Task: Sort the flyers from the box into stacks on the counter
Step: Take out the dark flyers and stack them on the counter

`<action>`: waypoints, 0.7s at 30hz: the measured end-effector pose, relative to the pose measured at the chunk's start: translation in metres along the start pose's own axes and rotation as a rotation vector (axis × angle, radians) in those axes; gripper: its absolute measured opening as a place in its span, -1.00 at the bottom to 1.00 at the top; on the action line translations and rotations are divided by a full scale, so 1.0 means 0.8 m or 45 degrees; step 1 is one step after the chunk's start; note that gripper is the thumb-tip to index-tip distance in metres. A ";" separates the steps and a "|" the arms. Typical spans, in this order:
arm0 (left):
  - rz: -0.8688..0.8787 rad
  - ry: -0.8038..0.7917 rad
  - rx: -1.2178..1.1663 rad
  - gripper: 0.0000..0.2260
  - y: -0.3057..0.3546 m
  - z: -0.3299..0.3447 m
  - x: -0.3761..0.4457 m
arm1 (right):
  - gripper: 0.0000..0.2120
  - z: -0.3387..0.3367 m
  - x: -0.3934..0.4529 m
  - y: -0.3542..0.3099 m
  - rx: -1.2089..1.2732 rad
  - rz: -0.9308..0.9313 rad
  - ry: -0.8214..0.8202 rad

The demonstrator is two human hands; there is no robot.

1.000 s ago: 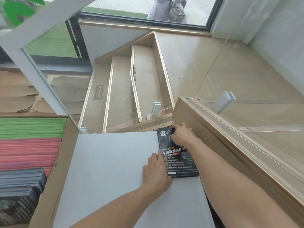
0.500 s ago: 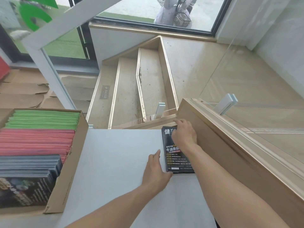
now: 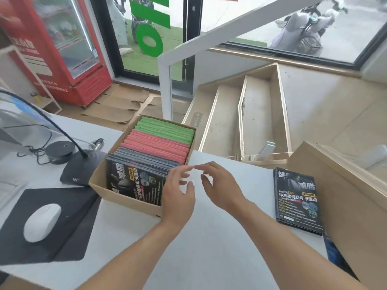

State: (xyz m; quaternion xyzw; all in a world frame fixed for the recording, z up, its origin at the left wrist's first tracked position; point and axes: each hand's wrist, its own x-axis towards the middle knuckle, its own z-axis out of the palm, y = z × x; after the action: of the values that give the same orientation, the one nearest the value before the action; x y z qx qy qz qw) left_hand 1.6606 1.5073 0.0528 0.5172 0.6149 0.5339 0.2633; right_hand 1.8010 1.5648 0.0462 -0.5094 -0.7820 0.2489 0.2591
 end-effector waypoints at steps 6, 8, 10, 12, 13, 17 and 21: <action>0.089 0.131 0.499 -0.63 -0.044 -0.119 0.047 | -0.62 0.055 0.026 -0.087 -0.346 -0.263 -0.090; 0.052 0.059 0.809 -0.54 -0.068 -0.145 0.063 | -0.57 0.069 0.030 -0.102 -0.538 -0.306 -0.130; -0.017 -0.024 1.021 -0.42 -0.090 -0.163 0.066 | -0.52 0.082 0.029 -0.113 -0.679 -0.325 -0.127; -0.017 -0.078 1.121 -0.35 -0.105 -0.170 0.060 | -0.49 0.093 0.025 -0.119 -0.753 -0.299 -0.112; 0.000 -0.087 1.137 -0.34 -0.108 -0.169 0.057 | -0.48 0.097 0.022 -0.120 -0.778 -0.283 -0.094; -0.010 -0.091 1.125 -0.32 -0.111 -0.168 0.057 | -0.47 0.109 0.014 -0.123 -0.824 -0.247 -0.022; 0.006 -0.096 1.092 -0.33 -0.112 -0.172 0.053 | -0.42 0.117 0.007 -0.126 -0.870 -0.227 0.002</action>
State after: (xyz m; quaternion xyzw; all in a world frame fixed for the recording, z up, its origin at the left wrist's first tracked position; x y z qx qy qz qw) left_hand 1.4945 1.5031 0.0189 0.6003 0.7701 0.2112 0.0455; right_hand 1.6701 1.5220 0.0438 -0.4965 -0.8613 -0.0510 0.0951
